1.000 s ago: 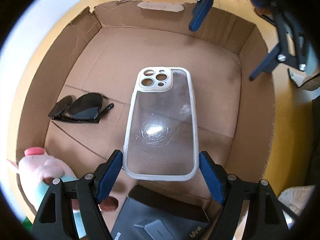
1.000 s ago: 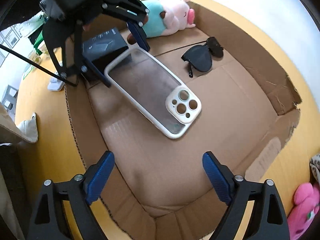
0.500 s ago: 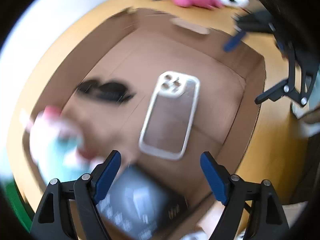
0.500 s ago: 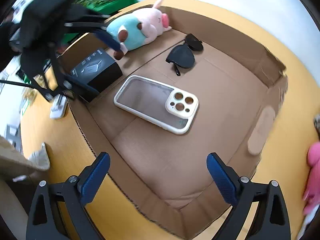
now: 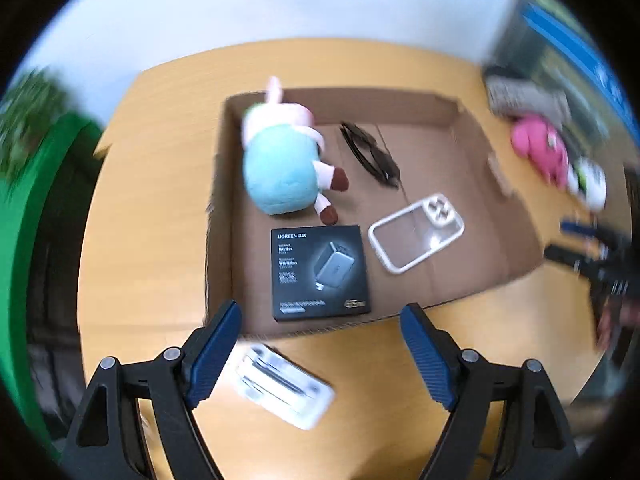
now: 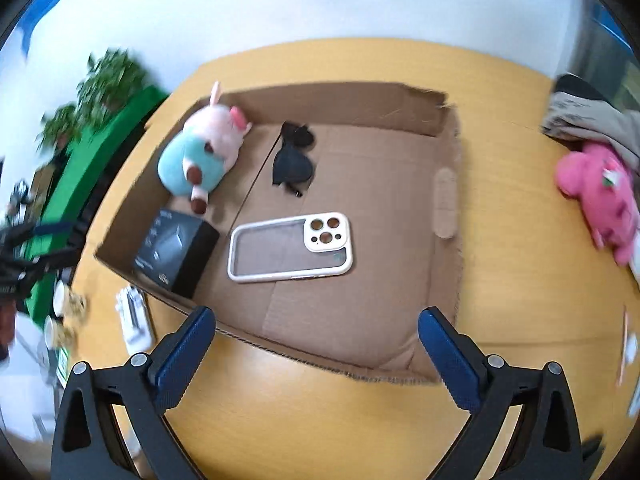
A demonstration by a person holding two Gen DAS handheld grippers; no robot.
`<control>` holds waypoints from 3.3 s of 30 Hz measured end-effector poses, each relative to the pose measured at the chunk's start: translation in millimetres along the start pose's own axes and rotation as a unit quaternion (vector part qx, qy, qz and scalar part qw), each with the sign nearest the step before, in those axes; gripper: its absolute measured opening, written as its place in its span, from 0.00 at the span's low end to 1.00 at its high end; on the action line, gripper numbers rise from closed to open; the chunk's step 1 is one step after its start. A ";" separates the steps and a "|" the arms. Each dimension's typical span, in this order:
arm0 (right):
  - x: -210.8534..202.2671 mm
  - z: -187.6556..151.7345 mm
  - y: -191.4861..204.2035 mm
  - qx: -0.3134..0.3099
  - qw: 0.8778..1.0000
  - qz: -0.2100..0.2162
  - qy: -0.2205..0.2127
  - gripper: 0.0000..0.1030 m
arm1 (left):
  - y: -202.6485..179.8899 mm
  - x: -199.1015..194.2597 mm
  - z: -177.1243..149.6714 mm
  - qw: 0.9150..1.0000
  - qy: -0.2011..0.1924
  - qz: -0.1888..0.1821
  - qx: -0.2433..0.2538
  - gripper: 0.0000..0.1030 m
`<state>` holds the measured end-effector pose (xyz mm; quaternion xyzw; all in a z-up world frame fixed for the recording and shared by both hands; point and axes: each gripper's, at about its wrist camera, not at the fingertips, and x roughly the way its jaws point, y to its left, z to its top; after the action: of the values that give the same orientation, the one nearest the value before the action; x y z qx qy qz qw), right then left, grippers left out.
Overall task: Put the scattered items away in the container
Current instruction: 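Move both tools toward the grey phone stand on the table, then grasp the grey phone stand with both grippers and lift it, then carry the phone stand with both grippers into the cardboard box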
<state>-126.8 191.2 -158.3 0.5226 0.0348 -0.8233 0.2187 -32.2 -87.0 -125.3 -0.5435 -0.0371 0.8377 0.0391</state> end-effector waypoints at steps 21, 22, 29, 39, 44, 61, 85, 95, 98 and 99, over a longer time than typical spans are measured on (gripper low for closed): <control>-119.1 -26.1 51.2 -0.065 0.996 -0.031 -0.057 1.00 | -20.3 -95.3 -57.6 0.990 -0.088 0.005 -0.108 0.79; -116.3 -25.0 56.4 -0.060 0.997 -0.022 -0.051 1.00 | -13.5 -91.6 -57.4 0.991 -0.081 0.000 -0.110 0.79; -64.3 -23.2 111.9 -0.066 0.997 -0.018 0.017 1.00 | 48.9 -37.6 -70.8 0.986 -0.033 -0.061 -0.153 0.79; 39.3 -41.3 198.4 -0.087 0.989 0.036 0.115 1.00 | 127.4 62.0 -104.2 0.960 0.051 -0.110 -0.253 0.78; 94.1 -60.2 229.3 -0.120 0.980 0.063 0.143 0.99 | 140.4 96.7 -119.3 0.949 0.085 -0.119 -0.279 0.77; 171.2 -97.3 271.9 -0.149 0.971 0.131 0.135 0.98 | 148.0 131.8 -127.1 0.929 0.105 -0.181 -0.304 0.75; 189.6 -110.0 296.6 -0.236 0.964 0.065 0.105 0.69 | 143.3 146.1 -117.6 0.916 0.080 -0.200 -0.340 0.49; 175.2 -117.9 280.0 -0.208 0.970 0.082 0.098 0.69 | 126.2 138.0 -105.5 0.921 0.077 -0.181 -0.337 0.35; 155.0 -115.4 270.5 -0.193 0.973 0.091 0.083 0.69 | 111.1 112.9 -91.2 0.927 0.059 -0.177 -0.324 0.34; 146.0 -113.0 267.2 -0.186 0.975 0.095 0.077 0.69 | 105.5 101.0 -86.0 0.930 0.052 -0.177 -0.318 0.34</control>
<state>22.3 -64.9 -291.4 0.5350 0.1544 -0.7353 0.3865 2.7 -179.6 -263.0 -0.5552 -0.3951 0.7317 0.0136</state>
